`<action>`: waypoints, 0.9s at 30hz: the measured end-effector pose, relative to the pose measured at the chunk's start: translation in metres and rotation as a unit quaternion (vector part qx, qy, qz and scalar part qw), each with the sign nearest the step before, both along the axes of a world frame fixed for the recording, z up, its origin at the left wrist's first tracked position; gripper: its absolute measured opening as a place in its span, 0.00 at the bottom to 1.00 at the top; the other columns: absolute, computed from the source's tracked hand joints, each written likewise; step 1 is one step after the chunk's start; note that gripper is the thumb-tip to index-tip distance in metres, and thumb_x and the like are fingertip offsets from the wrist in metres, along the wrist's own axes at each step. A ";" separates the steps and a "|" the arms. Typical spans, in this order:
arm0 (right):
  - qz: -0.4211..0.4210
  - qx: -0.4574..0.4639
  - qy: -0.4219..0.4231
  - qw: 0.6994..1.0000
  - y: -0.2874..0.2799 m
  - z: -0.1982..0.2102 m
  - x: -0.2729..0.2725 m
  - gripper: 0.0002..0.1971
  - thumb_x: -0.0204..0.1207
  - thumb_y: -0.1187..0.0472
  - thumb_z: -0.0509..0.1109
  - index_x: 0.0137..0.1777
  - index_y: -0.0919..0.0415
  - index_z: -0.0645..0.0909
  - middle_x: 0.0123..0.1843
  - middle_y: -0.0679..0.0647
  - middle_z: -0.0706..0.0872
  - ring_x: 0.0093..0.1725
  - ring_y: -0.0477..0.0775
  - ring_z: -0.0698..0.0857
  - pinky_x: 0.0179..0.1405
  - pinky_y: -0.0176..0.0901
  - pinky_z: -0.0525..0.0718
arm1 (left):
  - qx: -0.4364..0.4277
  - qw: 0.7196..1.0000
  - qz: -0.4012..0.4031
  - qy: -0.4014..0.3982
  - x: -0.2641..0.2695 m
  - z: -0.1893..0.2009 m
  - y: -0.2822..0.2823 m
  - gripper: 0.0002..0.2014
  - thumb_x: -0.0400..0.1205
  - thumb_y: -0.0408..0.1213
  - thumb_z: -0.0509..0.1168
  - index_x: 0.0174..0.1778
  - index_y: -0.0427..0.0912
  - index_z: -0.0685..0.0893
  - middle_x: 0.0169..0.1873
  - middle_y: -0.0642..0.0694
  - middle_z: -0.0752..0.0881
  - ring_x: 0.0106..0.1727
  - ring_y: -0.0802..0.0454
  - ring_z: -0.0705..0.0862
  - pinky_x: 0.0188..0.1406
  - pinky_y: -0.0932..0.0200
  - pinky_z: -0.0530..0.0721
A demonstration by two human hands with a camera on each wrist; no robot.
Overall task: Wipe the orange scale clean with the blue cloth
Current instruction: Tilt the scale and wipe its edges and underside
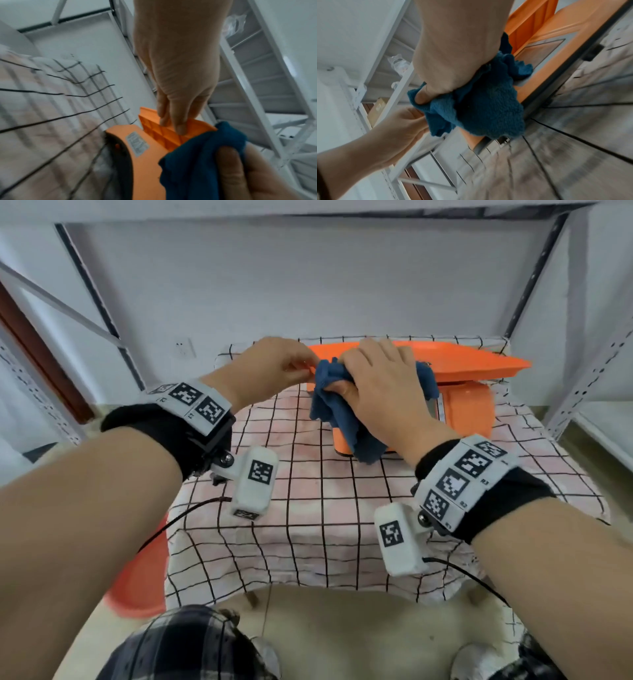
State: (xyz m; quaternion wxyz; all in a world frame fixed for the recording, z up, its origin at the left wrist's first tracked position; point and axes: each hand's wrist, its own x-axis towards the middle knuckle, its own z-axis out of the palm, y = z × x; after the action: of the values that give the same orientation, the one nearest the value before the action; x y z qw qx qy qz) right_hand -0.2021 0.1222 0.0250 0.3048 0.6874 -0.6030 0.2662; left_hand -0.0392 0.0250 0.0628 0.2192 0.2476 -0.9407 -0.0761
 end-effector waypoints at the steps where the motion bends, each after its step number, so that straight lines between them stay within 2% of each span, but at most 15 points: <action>1: 0.003 -0.007 0.019 1.000 0.005 -0.014 0.002 0.19 0.78 0.45 0.56 0.45 0.61 0.78 0.42 0.58 0.80 0.43 0.62 0.79 0.46 0.51 0.65 | -0.012 1.000 -0.001 -0.002 0.003 -0.011 0.001 0.09 0.82 0.33 0.66 0.55 0.40 0.88 0.46 0.50 0.87 0.49 0.53 0.83 0.49 0.70 0.75; 4: -0.002 -0.012 0.083 0.997 0.013 -0.048 0.007 0.12 0.77 0.51 0.63 0.48 0.60 0.75 0.43 0.58 0.81 0.43 0.62 0.80 0.45 0.52 0.64 | -0.041 0.998 -0.012 -0.044 0.014 -0.038 0.009 0.11 0.81 0.29 0.65 0.58 0.39 0.87 0.52 0.44 0.89 0.54 0.46 0.85 0.58 0.50 0.80; 6: -0.009 0.002 0.091 0.996 0.015 -0.057 0.012 0.11 0.76 0.53 0.65 0.50 0.60 0.72 0.44 0.59 0.81 0.43 0.63 0.80 0.45 0.53 0.63 | -0.043 0.998 -0.006 -0.037 0.018 -0.049 0.015 0.12 0.81 0.30 0.64 0.58 0.40 0.86 0.54 0.44 0.88 0.56 0.44 0.85 0.59 0.42 0.81; 10: -0.030 0.022 0.117 0.992 0.022 -0.054 0.005 0.10 0.74 0.54 0.61 0.50 0.60 0.72 0.45 0.59 0.81 0.43 0.62 0.80 0.45 0.52 0.63 | -0.024 0.999 0.028 -0.037 0.019 -0.051 0.014 0.13 0.82 0.31 0.63 0.60 0.43 0.86 0.58 0.46 0.87 0.61 0.44 0.84 0.63 0.43 0.79; 13: -0.084 0.047 0.105 0.990 0.039 -0.056 -0.027 0.10 0.73 0.57 0.57 0.51 0.61 0.74 0.47 0.60 0.82 0.44 0.63 0.81 0.47 0.52 0.64 | -0.003 0.999 0.040 -0.033 0.018 -0.054 0.014 0.13 0.82 0.32 0.64 0.62 0.44 0.85 0.62 0.48 0.85 0.64 0.46 0.82 0.69 0.46 0.75; 15: -0.130 0.055 0.084 0.986 0.053 -0.057 -0.055 0.11 0.73 0.60 0.55 0.53 0.61 0.72 0.48 0.62 0.82 0.45 0.64 0.81 0.48 0.54 0.66 | -0.006 0.998 0.050 -0.031 0.018 -0.056 0.015 0.13 0.82 0.34 0.64 0.62 0.45 0.85 0.62 0.47 0.86 0.65 0.47 0.81 0.69 0.48 0.74; 18: -0.164 0.058 0.072 0.982 0.062 -0.055 -0.080 0.10 0.73 0.61 0.53 0.52 0.61 0.70 0.47 0.63 0.81 0.45 0.65 0.80 0.48 0.56 0.68 | -0.063 0.997 0.044 -0.032 0.016 -0.051 0.019 0.12 0.79 0.34 0.68 0.58 0.44 0.88 0.58 0.44 0.88 0.65 0.42 0.80 0.68 0.44 0.73; 21: -0.168 0.046 0.064 0.983 0.058 -0.056 -0.076 0.10 0.73 0.61 0.53 0.50 0.62 0.72 0.45 0.62 0.80 0.44 0.64 0.80 0.48 0.54 0.64 | -0.096 0.991 0.034 -0.086 0.014 -0.046 0.025 0.12 0.81 0.33 0.65 0.59 0.40 0.87 0.59 0.41 0.87 0.66 0.41 0.80 0.69 0.46 0.72; 23: -0.171 0.034 0.055 0.983 0.057 -0.058 -0.070 0.09 0.73 0.61 0.55 0.50 0.62 0.73 0.45 0.61 0.80 0.45 0.64 0.80 0.49 0.53 0.63 | -0.084 0.990 0.038 -0.109 0.014 -0.045 0.028 0.13 0.83 0.33 0.62 0.62 0.38 0.86 0.60 0.40 0.86 0.65 0.42 0.80 0.67 0.46 0.73; 25: -0.152 0.026 0.066 0.986 0.053 -0.056 -0.058 0.08 0.72 0.61 0.63 0.50 0.60 0.73 0.45 0.59 0.81 0.45 0.62 0.81 0.50 0.52 0.63 | -0.082 0.988 0.042 -0.120 0.015 -0.044 0.030 0.13 0.84 0.34 0.61 0.62 0.38 0.85 0.59 0.40 0.86 0.64 0.42 0.81 0.65 0.44 0.74; 27: -0.116 0.047 0.078 0.989 0.044 -0.055 -0.036 0.10 0.70 0.58 0.72 0.48 0.59 0.76 0.45 0.57 0.82 0.46 0.61 0.81 0.52 0.52 0.65 | -0.086 0.986 0.040 -0.133 0.016 -0.043 0.032 0.13 0.84 0.34 0.61 0.61 0.39 0.85 0.58 0.40 0.86 0.63 0.42 0.81 0.63 0.43 0.76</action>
State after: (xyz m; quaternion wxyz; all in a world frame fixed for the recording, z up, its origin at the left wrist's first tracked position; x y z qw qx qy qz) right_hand -0.2385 0.1659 -0.0297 0.3466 0.6452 -0.6650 0.1461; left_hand -0.0234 0.0567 0.0201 0.1152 0.2735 -0.9538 0.0478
